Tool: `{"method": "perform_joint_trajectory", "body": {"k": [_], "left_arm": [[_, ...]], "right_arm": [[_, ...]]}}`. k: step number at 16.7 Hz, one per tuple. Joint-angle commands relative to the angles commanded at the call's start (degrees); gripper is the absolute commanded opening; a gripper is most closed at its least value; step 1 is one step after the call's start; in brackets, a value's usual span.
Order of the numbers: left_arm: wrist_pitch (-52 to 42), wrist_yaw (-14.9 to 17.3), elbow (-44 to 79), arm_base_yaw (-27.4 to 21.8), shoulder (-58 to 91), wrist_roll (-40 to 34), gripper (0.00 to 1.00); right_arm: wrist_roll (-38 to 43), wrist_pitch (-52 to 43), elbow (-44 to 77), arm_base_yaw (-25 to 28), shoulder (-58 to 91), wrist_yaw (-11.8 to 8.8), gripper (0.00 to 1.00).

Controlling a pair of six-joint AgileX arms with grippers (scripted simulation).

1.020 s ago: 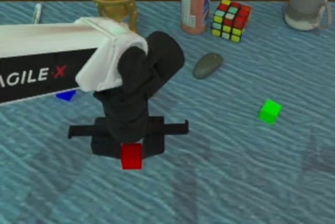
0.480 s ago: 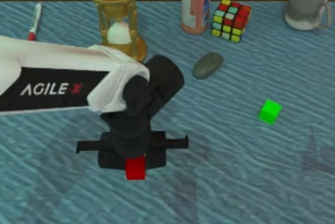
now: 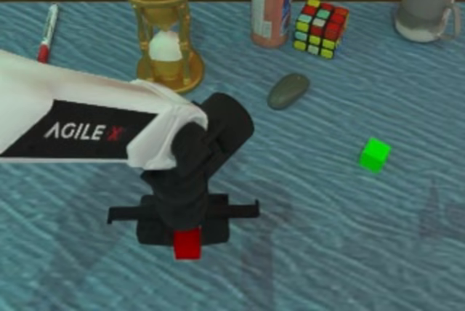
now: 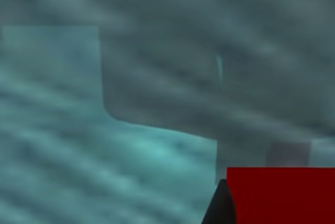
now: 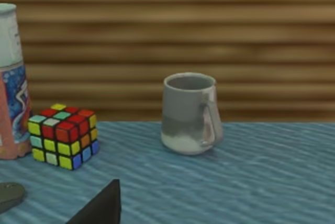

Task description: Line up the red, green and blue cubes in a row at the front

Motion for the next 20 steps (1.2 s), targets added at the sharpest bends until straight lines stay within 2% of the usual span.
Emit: {"method": "perform_joint_trajectory", "body": {"k": [12,20], "left_arm": [[0.00,0.00,0.00,0.00,0.00,0.00,0.98],[0.00,0.00,0.00,0.00,0.00,0.00,1.00]], "right_arm": [[0.00,0.00,0.00,0.00,0.00,0.00,1.00],[0.00,0.00,0.00,0.00,0.00,0.00,1.00]]}}
